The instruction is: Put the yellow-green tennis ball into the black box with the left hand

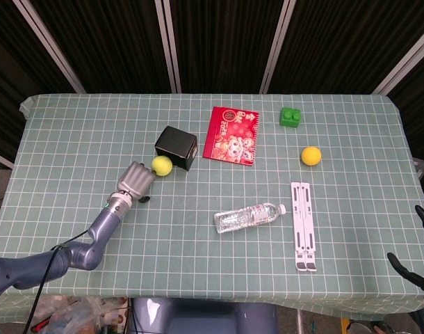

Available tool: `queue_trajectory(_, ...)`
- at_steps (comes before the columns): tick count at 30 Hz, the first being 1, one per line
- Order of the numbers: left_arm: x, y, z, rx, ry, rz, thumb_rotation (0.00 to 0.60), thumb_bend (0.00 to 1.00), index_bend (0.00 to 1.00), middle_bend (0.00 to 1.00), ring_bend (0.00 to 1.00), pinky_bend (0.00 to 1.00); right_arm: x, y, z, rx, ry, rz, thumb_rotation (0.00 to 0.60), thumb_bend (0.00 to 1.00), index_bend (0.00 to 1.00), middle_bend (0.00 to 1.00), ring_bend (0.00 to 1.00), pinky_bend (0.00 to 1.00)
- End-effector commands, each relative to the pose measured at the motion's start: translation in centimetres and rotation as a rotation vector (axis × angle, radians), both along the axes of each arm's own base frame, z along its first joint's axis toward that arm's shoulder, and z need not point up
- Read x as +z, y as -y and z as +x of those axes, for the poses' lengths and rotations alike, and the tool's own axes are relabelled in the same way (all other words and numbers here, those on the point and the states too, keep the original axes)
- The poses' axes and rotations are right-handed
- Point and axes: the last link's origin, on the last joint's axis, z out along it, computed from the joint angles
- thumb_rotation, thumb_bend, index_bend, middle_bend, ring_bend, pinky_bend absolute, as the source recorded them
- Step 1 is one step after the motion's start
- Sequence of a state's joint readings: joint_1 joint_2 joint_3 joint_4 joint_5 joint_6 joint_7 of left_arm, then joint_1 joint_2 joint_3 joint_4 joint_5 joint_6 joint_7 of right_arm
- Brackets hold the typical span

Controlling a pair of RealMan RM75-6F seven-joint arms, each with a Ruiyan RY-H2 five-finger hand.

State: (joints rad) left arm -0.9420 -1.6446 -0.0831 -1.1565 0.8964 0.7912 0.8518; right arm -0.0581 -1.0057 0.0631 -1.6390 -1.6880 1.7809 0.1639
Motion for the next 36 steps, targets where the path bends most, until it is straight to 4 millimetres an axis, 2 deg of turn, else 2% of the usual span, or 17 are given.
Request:
queue_trajectory(1, -0.4, 0.0, 0.5, -0.005, 0.007, -0.005, 0.392, 0.16, 0.36, 0.47, 0.39, 0.51, 0.1, -0.1, 0.0, 0.002, 0.002, -0.002, 0.600, 0.24, 0.00, 0.00, 0.00, 0.00)
queue_trajectory(6, -0.8, 0.0, 1.2, -0.019, 0.008, -0.001, 0.390, 0.16, 0.34, 0.45, 0.37, 0.49, 0.2, -0.3, 0.0, 0.006, 0.005, -0.006, 0.600, 0.24, 0.00, 0.00, 0.00, 0.00)
queue_trajectory(9, -0.9, 0.0, 1.5, -0.024, 0.010, 0.009, 0.384, 0.16, 0.31, 0.39, 0.28, 0.47, 0.4, -0.3, -0.1, 0.004, 0.007, -0.008, 0.600, 0.23, 0.00, 0.00, 0.00, 0.00)
queue_trajectory(13, -0.9, -0.1, 1.4, -0.025, 0.002, 0.019, 0.364, 0.16, 0.23, 0.25, 0.14, 0.41, 0.4, -0.4, -0.2, 0.000, 0.005, -0.006, 0.600, 0.24, 0.00, 0.00, 0.00, 0.00)
queue_trajectory(20, -1.4, 0.0, 1.6, -0.033, 0.004, 0.014, 0.333, 0.16, 0.18, 0.15, 0.04, 0.33, 0.3, -0.5, 0.0, 0.006, 0.001, 0.001, 0.600, 0.24, 0.00, 0.00, 0.00, 0.00)
queue_trajectory(25, -1.6, 0.1, 1.7, -0.039, 0.003, 0.021, 0.329, 0.15, 0.16, 0.12, 0.00, 0.32, 0.2, -0.6, 0.1, 0.013, -0.004, 0.011, 0.600, 0.23, 0.00, 0.00, 0.00, 0.00)
queue_trajectory(36, -1.6, 0.5, 1.8, -0.069, -0.013, 0.044, 0.311, 0.15, 0.15, 0.08, 0.00, 0.29, 0.2, -0.7, 0.3, 0.018, -0.003, 0.017, 0.600, 0.23, 0.00, 0.00, 0.00, 0.00)
